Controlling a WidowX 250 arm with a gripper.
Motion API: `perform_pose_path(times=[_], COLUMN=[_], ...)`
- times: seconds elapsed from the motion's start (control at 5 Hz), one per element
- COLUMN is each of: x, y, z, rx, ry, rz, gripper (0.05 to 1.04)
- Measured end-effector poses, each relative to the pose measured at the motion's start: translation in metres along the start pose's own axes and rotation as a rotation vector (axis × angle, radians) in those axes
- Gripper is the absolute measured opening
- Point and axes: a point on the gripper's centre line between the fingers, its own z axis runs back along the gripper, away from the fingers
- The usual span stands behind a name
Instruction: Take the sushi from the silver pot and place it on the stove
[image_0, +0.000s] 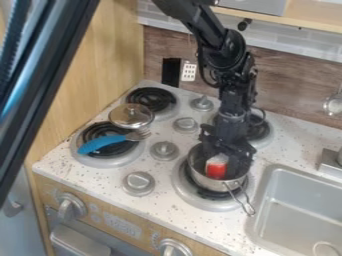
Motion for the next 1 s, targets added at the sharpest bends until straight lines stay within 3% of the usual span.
perform_pose_path(times=[0.2, 0.4, 1.0], x=[-0.002, 0.010, 0.037], y=[-0.001, 0.014, 0.058], z=[0.009, 0.025, 0.074], rx=[-0.016, -0.030, -0.005], ry=[0.017, -0.037, -0.140], rz=[0.016, 0.052, 0.099], gripper=[0.591, 0.591, 0.591])
